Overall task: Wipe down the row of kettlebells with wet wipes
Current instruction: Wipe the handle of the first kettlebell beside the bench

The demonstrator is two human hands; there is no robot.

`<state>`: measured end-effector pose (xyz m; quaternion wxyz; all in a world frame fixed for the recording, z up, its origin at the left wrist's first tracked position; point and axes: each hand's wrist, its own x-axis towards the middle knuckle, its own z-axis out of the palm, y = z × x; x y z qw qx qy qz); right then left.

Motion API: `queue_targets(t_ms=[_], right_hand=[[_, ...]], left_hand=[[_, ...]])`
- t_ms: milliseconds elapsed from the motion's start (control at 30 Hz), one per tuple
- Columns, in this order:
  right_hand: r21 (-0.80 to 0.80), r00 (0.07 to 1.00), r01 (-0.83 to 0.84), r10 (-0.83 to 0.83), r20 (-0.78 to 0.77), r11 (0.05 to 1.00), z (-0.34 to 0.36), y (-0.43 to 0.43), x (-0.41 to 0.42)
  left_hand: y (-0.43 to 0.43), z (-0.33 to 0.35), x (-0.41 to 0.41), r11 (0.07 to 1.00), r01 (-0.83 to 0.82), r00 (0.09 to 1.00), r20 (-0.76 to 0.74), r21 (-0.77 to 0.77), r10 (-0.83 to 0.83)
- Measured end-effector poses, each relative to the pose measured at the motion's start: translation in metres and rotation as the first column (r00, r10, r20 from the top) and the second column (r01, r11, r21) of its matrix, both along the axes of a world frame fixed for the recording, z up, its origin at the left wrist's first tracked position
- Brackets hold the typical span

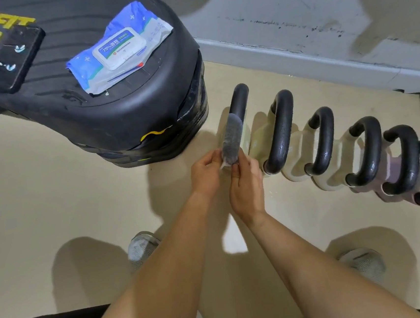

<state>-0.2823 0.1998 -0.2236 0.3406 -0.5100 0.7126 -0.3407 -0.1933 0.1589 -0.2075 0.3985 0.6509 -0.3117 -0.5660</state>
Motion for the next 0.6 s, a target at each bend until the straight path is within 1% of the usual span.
queue_targets(t_ms=[67, 167, 233, 300, 367, 467, 500, 567, 600], right_hand=[[0.001, 0.999, 0.041, -0.041, 0.026, 0.999, 0.002, 0.001, 0.003], [-0.005, 0.995, 0.091, -0.091, 0.052, 0.996, 0.006, 0.002, 0.009], [-0.014, 0.986, 0.135, -0.133, 0.097, 0.991, 0.012, 0.003, 0.01], [-0.029, 0.978, 0.169, -0.164, 0.127, 0.985, 0.018, 0.004, 0.009], [-0.045, 0.973, 0.202, -0.195, 0.125, 0.978, 0.029, 0.003, 0.011], [-0.093, 0.956, 0.249, -0.23, 0.181, 0.964, 0.045, 0.002, 0.014], [-0.108, 0.958, 0.245, -0.224, 0.18, 0.963, 0.047, 0.001, 0.014], [-0.123, 0.971, 0.216, -0.2, 0.128, 0.969, 0.045, -0.001, 0.012], [-0.12, 0.977, 0.198, -0.186, 0.1, 0.973, 0.042, -0.002, 0.01]], left_hand=[[-0.003, -0.003, -0.001, 1.0, -0.022, 0.997, 0.068, 0.001, 0.022], [-0.008, -0.006, -0.005, 0.999, -0.039, 0.964, 0.262, -0.031, 0.046], [-0.007, -0.005, -0.006, 0.997, -0.053, 0.95, 0.305, -0.057, 0.068], [-0.001, 0.001, -0.005, 0.995, -0.073, 0.96, 0.265, -0.067, 0.088], [0.006, 0.005, -0.005, 0.995, -0.072, 0.968, 0.234, -0.067, 0.086], [0.015, 0.008, -0.008, 0.993, -0.058, 0.957, 0.276, -0.107, 0.086], [0.016, 0.007, -0.008, 0.991, -0.079, 0.962, 0.252, -0.107, 0.104], [0.015, 0.006, -0.006, 0.987, -0.14, 0.978, 0.144, -0.078, 0.15], [0.013, 0.006, -0.005, 0.985, -0.163, 0.979, 0.116, -0.062, 0.17]])
